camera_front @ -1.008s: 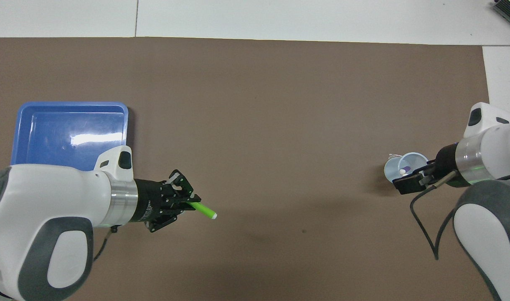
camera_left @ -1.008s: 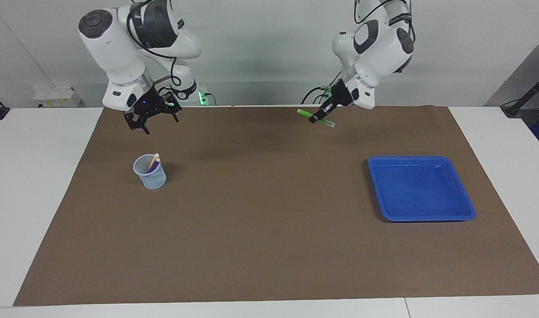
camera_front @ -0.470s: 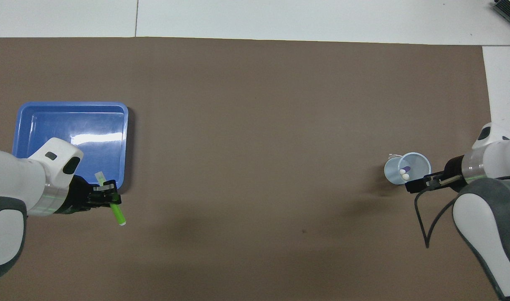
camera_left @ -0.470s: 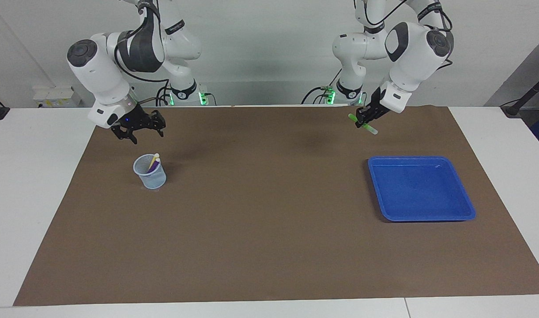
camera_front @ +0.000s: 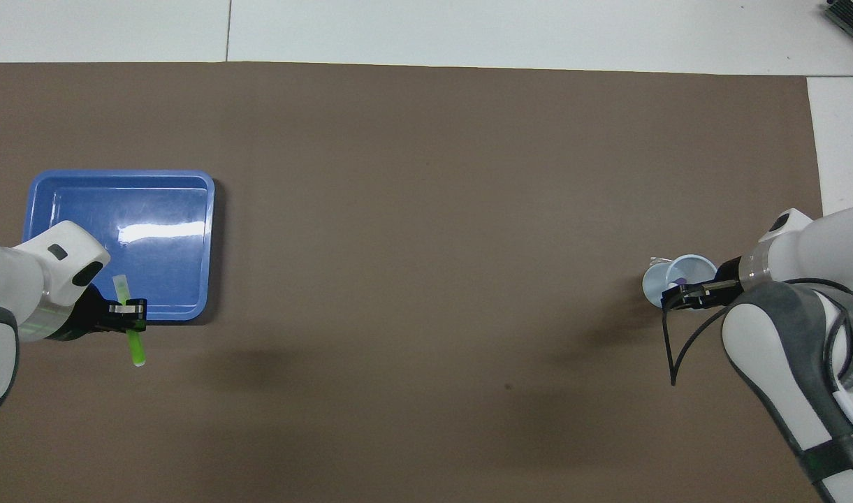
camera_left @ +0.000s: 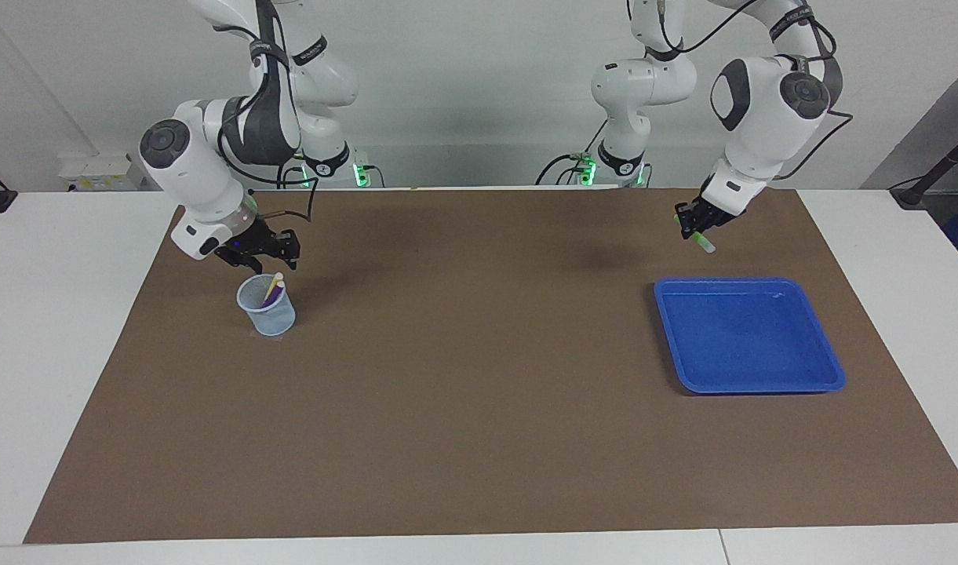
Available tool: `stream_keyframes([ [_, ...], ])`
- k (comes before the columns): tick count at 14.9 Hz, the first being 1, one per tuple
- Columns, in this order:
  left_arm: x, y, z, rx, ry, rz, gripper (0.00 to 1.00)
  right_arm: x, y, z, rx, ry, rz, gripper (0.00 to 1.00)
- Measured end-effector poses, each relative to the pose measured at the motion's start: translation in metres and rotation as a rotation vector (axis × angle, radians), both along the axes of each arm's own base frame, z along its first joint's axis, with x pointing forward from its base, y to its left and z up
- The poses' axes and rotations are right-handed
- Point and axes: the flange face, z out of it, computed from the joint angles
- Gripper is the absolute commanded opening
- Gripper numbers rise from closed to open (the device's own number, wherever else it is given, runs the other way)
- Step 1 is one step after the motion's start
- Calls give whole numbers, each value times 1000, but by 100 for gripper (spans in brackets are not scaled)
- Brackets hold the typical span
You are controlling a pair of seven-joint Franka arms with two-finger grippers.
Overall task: Right arm passes pens to left for tray arrangement
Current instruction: 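Lower the green pen into the tray and open the left gripper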
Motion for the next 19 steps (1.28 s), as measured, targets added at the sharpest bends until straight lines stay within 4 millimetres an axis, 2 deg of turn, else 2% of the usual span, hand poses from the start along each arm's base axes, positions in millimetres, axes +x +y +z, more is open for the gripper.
stream_keyframes([
  [2, 14, 7, -19, 0, -13, 4, 0, 2, 1, -3, -40, 0, 34, 62],
  [5, 31, 9, -45, 4, -40, 2, 0, 3, 6, -3, -52, -8, 56, 54],
  [7, 38, 11, -58, 4, -51, 4, 0, 3, 12, -3, -53, -9, 69, 54],
  [12, 53, 14, -87, -1, -80, 11, 0, 3, 17, -2, -59, -12, 86, 45],
  [19, 68, 15, -141, -9, -101, 21, 0, 6, 15, -1, -83, -30, 174, 43],
])
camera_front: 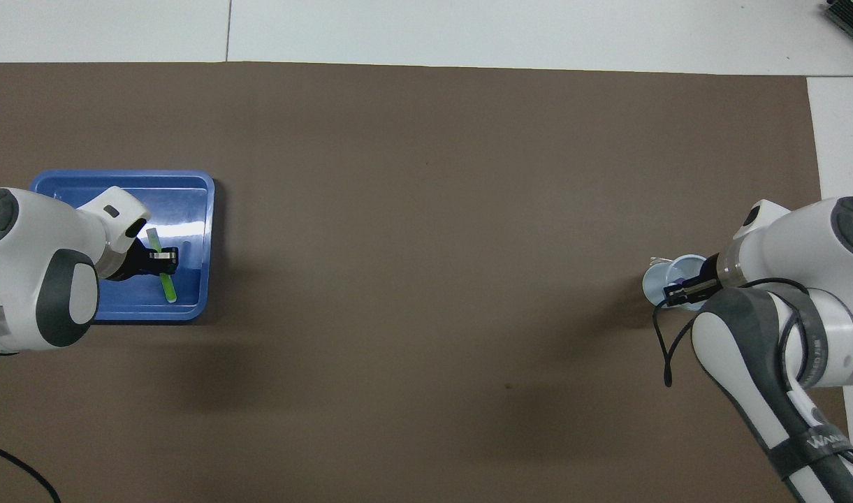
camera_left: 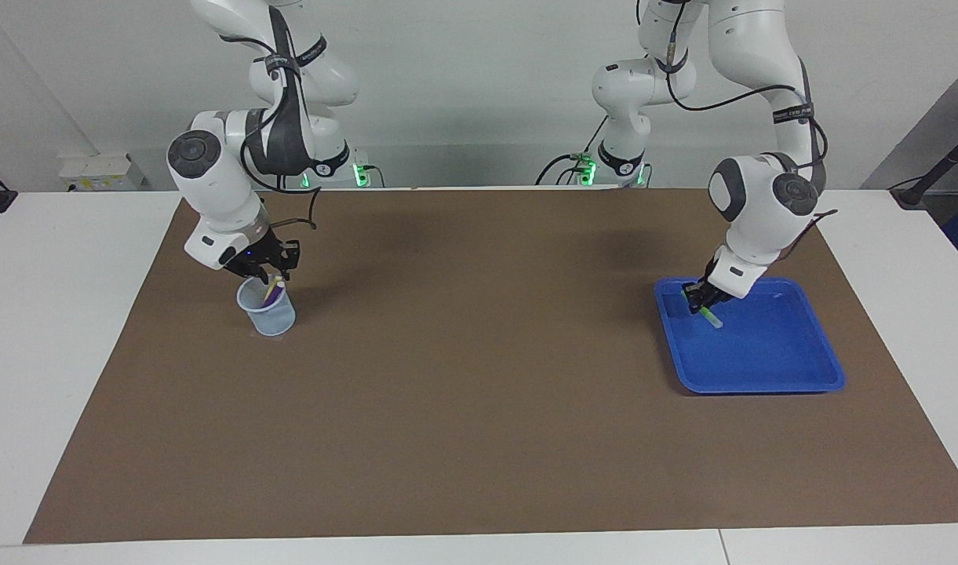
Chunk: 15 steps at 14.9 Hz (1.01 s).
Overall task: Right arm passes pens to left for tray arrangement
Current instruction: 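Lower the green pen into the tray and open the left gripper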
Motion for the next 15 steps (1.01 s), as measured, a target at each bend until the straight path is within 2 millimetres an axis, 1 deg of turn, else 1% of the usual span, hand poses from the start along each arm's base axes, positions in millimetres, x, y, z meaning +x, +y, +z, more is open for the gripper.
stream_keyframes([
  [1, 1, 0, -3, 0, -5, 2, 0, 0, 0, 0, -1, -1, 2, 41],
  [3, 1, 0, -3, 0, -15, 5, 0, 0, 0, 0, -2, -1, 4, 41],
  [4, 1, 0, -3, 0, -18, 6, 15, 0, 0, 0, -2, -1, 5, 41],
  [5, 1, 0, -3, 0, -19, 6, 34, 0, 0, 0, -2, -1, 5, 41],
  [6, 1, 0, -3, 0, -21, 8, 40, 0, 0, 0, -2, -1, 5, 40],
  [8, 3, 0, -3, 0, -33, 32, 59, 0, 0, 0, -2, -1, 6, 29],
  [9, 4, 0, -4, -1, -39, 53, 66, 0, 0, 0, -2, -1, 12, 23],
  [10, 5, -2, -5, -1, -43, 73, 67, 0, 0, 0, -1, 0, 23, 19],
  [11, 5, -3, -7, -3, -45, 87, 67, 1, 0, 3, -3, -9, 32, 13],
  [12, 6, -5, -8, -4, -46, 98, 67, 2, -1, 6, -3, -15, 40, 5],
  [13, 6, -6, -9, -4, -46, 103, 67, 3, -1, 8, -5, -20, 44, 0],
  [14, 6, -6, -8, -4, -47, 105, 67, 4, -1, 8, -5, -20, 47, 0],
  [15, 6, -6, -8, -4, -47, 106, 70, 4, -1, 9, -8, -20, 55, 0],
])
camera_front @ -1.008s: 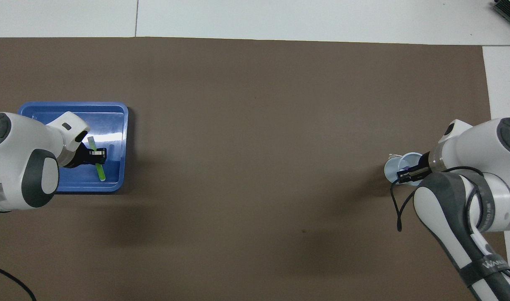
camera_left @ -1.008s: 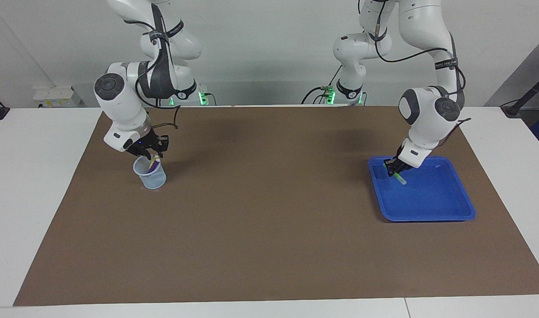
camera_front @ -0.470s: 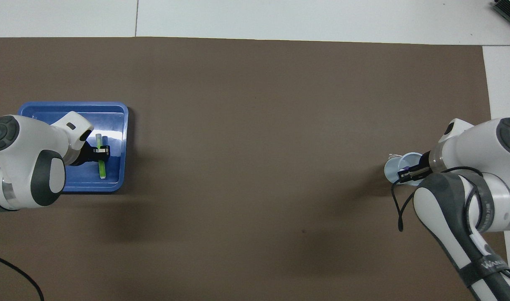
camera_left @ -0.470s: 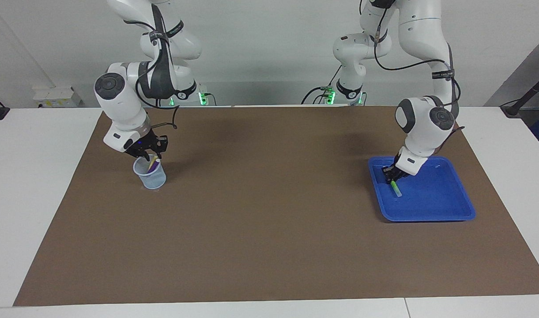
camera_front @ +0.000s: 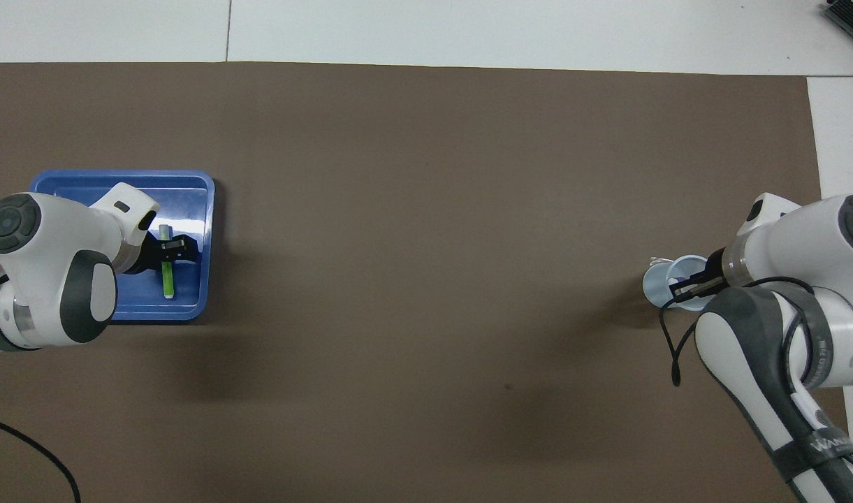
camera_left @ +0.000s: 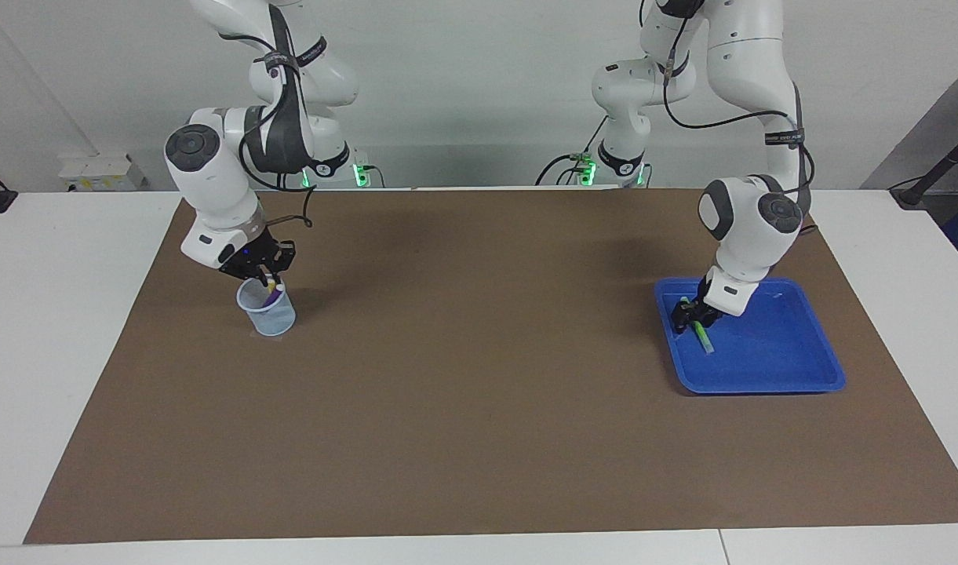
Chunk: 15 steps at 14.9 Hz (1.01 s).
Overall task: Right arm passes pens to left for tray arrangement
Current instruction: 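Lower the green pen into the tray and open the left gripper, then lift the yellow pen from the cup with the right gripper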
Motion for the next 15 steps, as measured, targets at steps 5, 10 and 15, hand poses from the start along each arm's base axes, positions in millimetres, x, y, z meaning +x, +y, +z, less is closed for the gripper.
stream_keyframes([
  [5, 7, 0, 12, -1, 48, 6, 100, 6, -9, 20, -22, 34, 138, 0],
  [10, 29, 1, 63, -34, 110, 44, 100, 21, -17, 107, -64, 44, 296, 0],
  [15, 37, -19, 118, -127, 163, 213, 100, 16, 8, 171, 33, 25, 289, 0],
])
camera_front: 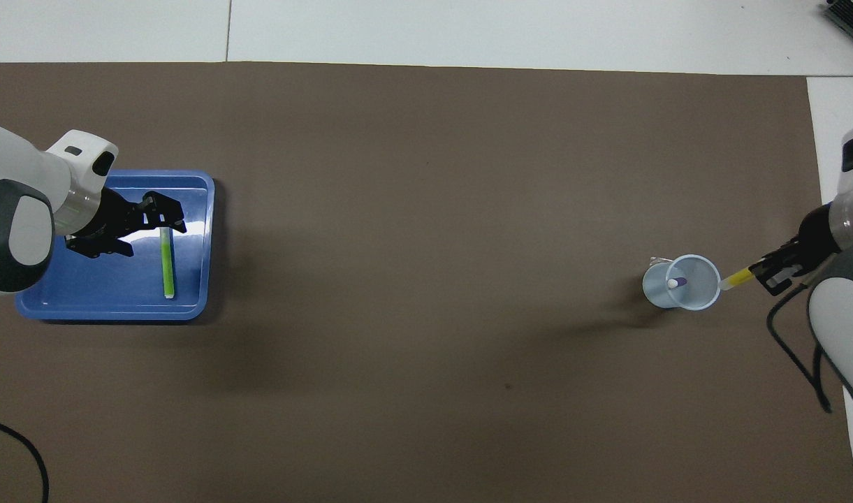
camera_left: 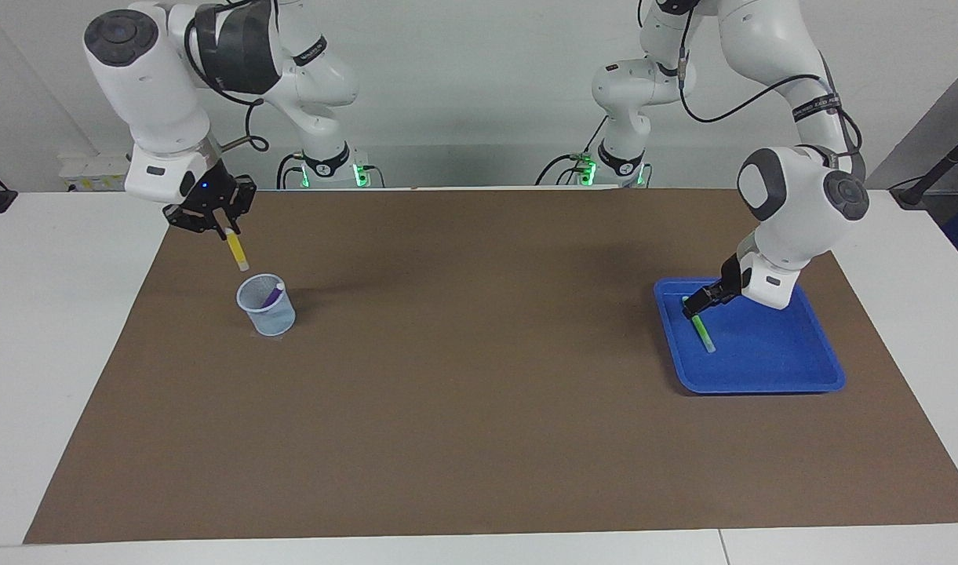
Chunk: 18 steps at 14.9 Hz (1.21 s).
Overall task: Right arm passes pens to left for tray arrangement
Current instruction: 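Lift the yellow pen from the cup with the right gripper, then bring the yellow pen toward the left gripper while the left gripper approaches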
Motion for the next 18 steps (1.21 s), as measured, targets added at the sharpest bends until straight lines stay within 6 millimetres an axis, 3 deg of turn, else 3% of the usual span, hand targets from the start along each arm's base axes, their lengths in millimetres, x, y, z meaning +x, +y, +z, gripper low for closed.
stream_keyframes([
  [5, 0, -52, 66, -136, 59, 283, 99, -1, 63, 8, 249, 25, -291, 0],
  [9, -8, -92, 89, -210, 158, 588, 99, -2, 116, 6, 395, 62, -522, 0],
  [13, -15, -123, 116, -239, 209, 881, 99, -6, 152, -12, 513, 65, -738, 0],
  [16, -24, -133, 138, -274, 221, 953, 100, -17, 191, -17, 552, 42, -874, 0],
  [18, -32, -150, 146, -280, 221, 938, 100, -26, 220, -22, 600, 17, -950, 0],
])
